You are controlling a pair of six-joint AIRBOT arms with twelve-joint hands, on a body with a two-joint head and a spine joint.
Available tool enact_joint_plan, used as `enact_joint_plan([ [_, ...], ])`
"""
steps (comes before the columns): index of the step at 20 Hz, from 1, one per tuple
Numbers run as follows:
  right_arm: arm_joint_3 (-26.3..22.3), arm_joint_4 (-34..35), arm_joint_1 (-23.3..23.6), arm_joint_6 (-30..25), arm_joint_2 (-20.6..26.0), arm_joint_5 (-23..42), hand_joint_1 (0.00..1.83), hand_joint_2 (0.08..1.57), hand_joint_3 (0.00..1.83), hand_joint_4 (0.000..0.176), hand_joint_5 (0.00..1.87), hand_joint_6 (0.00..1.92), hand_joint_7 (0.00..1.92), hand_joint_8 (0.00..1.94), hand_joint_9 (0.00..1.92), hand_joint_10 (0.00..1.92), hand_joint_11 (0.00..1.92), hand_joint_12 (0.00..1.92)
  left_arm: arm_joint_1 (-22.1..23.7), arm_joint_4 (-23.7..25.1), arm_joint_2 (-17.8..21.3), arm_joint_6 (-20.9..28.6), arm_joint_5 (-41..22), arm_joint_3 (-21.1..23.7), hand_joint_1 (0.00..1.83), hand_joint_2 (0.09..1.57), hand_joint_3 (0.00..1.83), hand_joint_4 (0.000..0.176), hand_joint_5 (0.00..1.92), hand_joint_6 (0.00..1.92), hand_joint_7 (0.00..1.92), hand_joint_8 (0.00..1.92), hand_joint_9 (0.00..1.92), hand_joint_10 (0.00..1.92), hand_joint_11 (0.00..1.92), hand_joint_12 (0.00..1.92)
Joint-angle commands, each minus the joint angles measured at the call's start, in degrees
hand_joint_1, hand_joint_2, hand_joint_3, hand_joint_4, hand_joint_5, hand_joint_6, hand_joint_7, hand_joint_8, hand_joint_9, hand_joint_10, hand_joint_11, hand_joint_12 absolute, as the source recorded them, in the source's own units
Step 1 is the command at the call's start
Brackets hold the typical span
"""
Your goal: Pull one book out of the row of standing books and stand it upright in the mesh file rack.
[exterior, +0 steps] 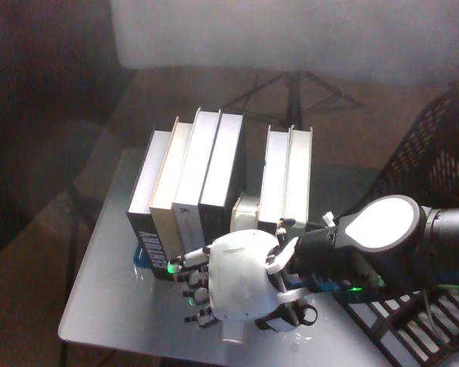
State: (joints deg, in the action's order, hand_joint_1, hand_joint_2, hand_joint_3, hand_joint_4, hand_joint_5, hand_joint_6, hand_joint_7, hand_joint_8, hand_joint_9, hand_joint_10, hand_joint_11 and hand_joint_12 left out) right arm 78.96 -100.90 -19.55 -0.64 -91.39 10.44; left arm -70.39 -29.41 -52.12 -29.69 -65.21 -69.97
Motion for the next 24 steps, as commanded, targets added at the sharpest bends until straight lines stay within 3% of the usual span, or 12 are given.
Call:
enact_joint_plan([
  [1,0.3,-3.2,-0.4,-3.5,0.3,-0.1,0.98,1.17,0.01,0.071,0.4,0.0,0.39,0.0,0.2,0.17,0.0,0.0,0.0,-1.3,0.3,0.3,-6.9,-0.4,0.49,1.38,0.0,0.0,0.05,0.0,0.0,0.0,0.0,0.0,0.0,0.0],
  [5,2.4,-14.5,-0.8,-14.0,-0.9,-0.3,0.98,1.17,0.01,0.072,0.4,0.0,0.39,0.0,0.2,0.17,0.0,0.0,0.0,-1.3,0.3,0.5,-7.1,-0.5,0.49,1.38,0.0,0.0,0.05,0.0,0.0,0.0,0.0,0.0,0.0,0.0],
  [15,3.0,-15.0,-0.7,-15.0,-1.0,-0.4,0.98,1.17,0.01,0.073,0.4,0.0,0.39,0.0,0.2,0.16,0.0,0.0,-0.1,-1.4,-0.2,1.1,-7.2,-1.1,0.52,1.36,0.0,0.003,0.08,0.01,0.0,0.0,0.0,0.0,0.0,0.0],
  [17,3.0,-14.3,-0.4,-15.0,-0.9,-0.2,0.98,1.17,0.01,0.072,0.4,0.0,0.39,0.0,0.2,0.16,0.0,0.0,0.0,-1.0,-0.4,1.6,-6.8,-1.8,0.46,1.37,0.0,0.025,0.04,0.0,0.0,0.0,0.0,0.0,0.0,0.0],
  [21,2.1,-12.2,-0.4,-15.0,-0.9,0.0,0.98,1.17,0.01,0.073,0.4,0.0,0.39,0.0,0.21,0.16,0.0,0.0,2.1,1.0,-0.7,1.8,-5.3,-3.0,0.51,1.36,0.0,0.036,0.04,0.0,0.0,0.0,0.0,0.0,0.0,0.0],
  [24,1.4,-9.2,-0.2,-15.0,1.4,0.1,0.98,1.17,0.01,0.072,0.4,0.0,0.39,0.0,0.21,0.16,0.0,0.0,4.2,2.9,-1.0,1.7,-4.0,-3.9,0.43,1.36,0.0,0.063,0.01,0.0,0.0,0.0,0.0,0.0,0.0,0.0],
])
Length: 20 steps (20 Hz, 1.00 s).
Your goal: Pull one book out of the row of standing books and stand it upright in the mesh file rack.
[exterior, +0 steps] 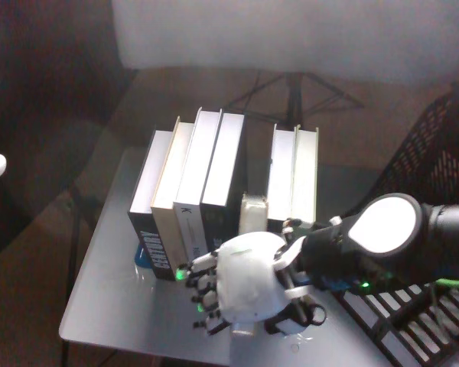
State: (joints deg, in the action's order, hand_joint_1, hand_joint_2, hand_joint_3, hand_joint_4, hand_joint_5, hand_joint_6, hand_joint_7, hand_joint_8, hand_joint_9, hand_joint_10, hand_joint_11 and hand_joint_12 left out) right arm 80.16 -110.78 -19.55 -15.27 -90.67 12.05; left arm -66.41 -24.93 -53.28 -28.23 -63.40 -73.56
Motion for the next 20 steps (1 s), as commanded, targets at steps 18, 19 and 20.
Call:
enact_joint_plan([
  [18,-2.3,34.8,-0.1,26.2,9.5,1.7,1.37,1.14,0.0,0.0,0.83,1.1,1.0,1.01,0.83,1.35,0.42,1.7,14.6,9.1,-3.9,0.4,0.1,-5.7,0.51,1.35,0.0,0.03,0.07,0.02,0.0,0.0,0.0,0.0,0.0,0.0],
  [19,-2.3,35.4,-0.1,26.7,9.5,1.7,1.37,1.14,0.0,0.0,0.83,1.1,0.99,1.03,0.84,1.36,0.42,1.7,14.6,9.1,-3.9,0.5,-0.2,-5.7,0.5,1.36,0.0,0.032,0.06,0.01,0.0,0.0,0.0,0.0,0.0,0.0],
  [20,-2.3,35.4,-0.1,26.7,9.6,1.7,1.37,1.15,0.0,0.0,0.83,1.11,0.98,1.04,0.82,1.37,0.42,1.7,14.6,9.1,-3.9,0.5,-0.2,-5.7,0.49,1.37,0.0,0.029,0.05,0.01,0.0,0.0,0.0,0.0,0.0,0.0],
])
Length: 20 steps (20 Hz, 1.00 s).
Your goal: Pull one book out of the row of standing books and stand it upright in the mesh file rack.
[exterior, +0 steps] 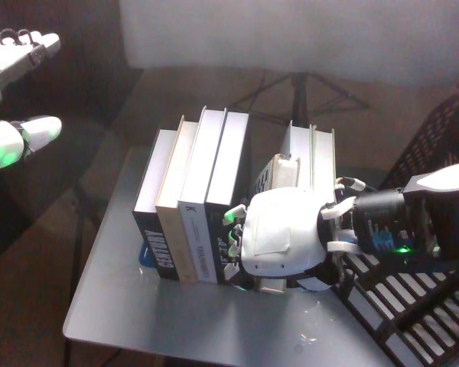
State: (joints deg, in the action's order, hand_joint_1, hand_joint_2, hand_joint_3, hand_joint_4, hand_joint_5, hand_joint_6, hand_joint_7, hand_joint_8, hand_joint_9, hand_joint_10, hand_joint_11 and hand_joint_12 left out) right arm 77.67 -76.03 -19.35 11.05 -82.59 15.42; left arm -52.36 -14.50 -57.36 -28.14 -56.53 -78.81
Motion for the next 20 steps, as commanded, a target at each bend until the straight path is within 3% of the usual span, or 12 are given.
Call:
enact_joint_plan([
  [1,0.2,0.6,-0.3,0.4,1.6,-1.7,1.37,1.14,0.0,0.0,0.84,1.08,0.98,1.03,0.83,1.37,0.44,1.71,0.5,-1.4,0.1,0.4,-7.1,-0.5,0.49,1.37,0.0,0.035,0.05,0.01,0.0,0.0,0.0,0.0,0.0,0.0],
  [4,0.2,0.4,-0.3,0.4,1.7,-1.8,1.38,1.12,0.0,0.0,0.87,1.01,1.03,0.96,0.88,1.33,0.54,1.7,0.5,-1.4,0.1,0.4,-7.2,-0.5,0.48,1.37,0.0,0.029,0.05,0.01,0.0,0.0,0.0,0.0,0.0,0.0],
  [9,-0.1,0.4,-0.3,0.4,2.4,-2.0,1.38,1.13,0.0,0.0,0.88,1.02,1.0,1.01,0.87,1.33,0.54,1.72,0.5,-1.8,0.0,0.5,-7.7,-0.5,0.47,1.37,0.0,0.04,0.06,0.01,0.0,0.0,0.0,0.0,0.0,0.0],
  [11,-0.7,0.6,-0.3,0.4,3.1,-1.8,1.38,1.13,0.0,0.0,0.88,1.02,1.02,0.96,0.87,1.35,0.52,1.73,0.4,-2.0,-0.1,0.6,-7.8,-0.4,0.48,1.37,0.0,0.033,0.06,0.01,0.0,0.0,0.0,0.0,0.0,0.0],
  [15,-1.8,3.7,0.7,0.4,5.3,0.2,1.37,1.15,0.0,0.0,0.83,1.1,0.92,1.08,0.84,1.43,0.46,1.75,0.3,-2.1,-0.1,0.9,-8.2,-0.6,0.53,1.37,0.0,0.022,0.08,0.02,0.0,0.0,0.0,0.0,0.0,0.0],
  [17,-2.1,4.1,1.3,-0.6,6.2,1.0,1.37,1.14,0.0,0.0,0.87,1.01,0.94,1.06,0.89,1.37,0.51,1.72,0.4,-2.2,-0.3,0.9,-8.0,-0.8,0.47,1.36,0.0,0.054,0.04,0.01,0.0,0.0,0.0,0.0,0.0,0.0],
  [20,-2.2,4.1,2.5,-3.3,7.6,2.1,1.36,1.18,0.0,0.0,0.82,1.02,0.84,1.25,0.81,1.53,0.61,1.79,1.1,-1.3,-1.4,1.4,-7.6,-1.4,0.49,1.37,0.0,0.066,0.01,0.0,0.0,0.0,0.0,0.0,0.0,0.0],
])
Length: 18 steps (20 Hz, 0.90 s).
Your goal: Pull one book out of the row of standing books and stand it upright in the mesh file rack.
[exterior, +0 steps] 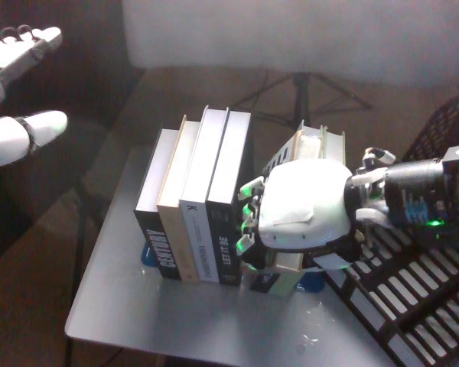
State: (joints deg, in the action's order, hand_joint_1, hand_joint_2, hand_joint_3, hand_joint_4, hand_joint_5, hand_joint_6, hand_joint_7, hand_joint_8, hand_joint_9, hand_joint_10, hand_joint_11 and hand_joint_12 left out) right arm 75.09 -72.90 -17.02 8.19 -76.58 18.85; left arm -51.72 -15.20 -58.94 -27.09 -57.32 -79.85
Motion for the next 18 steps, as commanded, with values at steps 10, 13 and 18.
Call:
enact_joint_plan([
  [10,-0.3,1.4,4.0,-6.2,5.9,2.3,1.34,1.22,0.0,0.0,0.71,1.27,0.8,1.31,0.74,1.56,0.55,1.84,1.7,1.0,-0.9,0.8,-6.0,-0.8,0.47,1.38,0.0,0.048,0.04,0.01,0.0,0.0,0.0,0.0,0.0,0.0],
  [13,-0.4,1.7,6.0,-6.8,6.4,2.7,1.34,1.22,0.0,0.0,0.71,1.28,0.8,1.31,0.72,1.58,0.55,1.87,1.7,1.1,-1.0,0.8,-6.0,-0.8,0.46,1.38,0.0,0.051,0.03,0.01,0.0,0.0,0.0,0.0,0.0,0.0],
  [18,0.1,-11.2,10.6,-17.2,6.7,3.2,1.35,1.21,0.0,0.0,0.79,1.03,0.8,1.39,0.75,1.64,0.68,1.92,2.1,1.4,-1.1,0.8,-5.9,-0.8,0.39,1.38,0.0,0.044,0.01,0.0,0.0,0.0,0.0,0.0,0.0,0.0],
])
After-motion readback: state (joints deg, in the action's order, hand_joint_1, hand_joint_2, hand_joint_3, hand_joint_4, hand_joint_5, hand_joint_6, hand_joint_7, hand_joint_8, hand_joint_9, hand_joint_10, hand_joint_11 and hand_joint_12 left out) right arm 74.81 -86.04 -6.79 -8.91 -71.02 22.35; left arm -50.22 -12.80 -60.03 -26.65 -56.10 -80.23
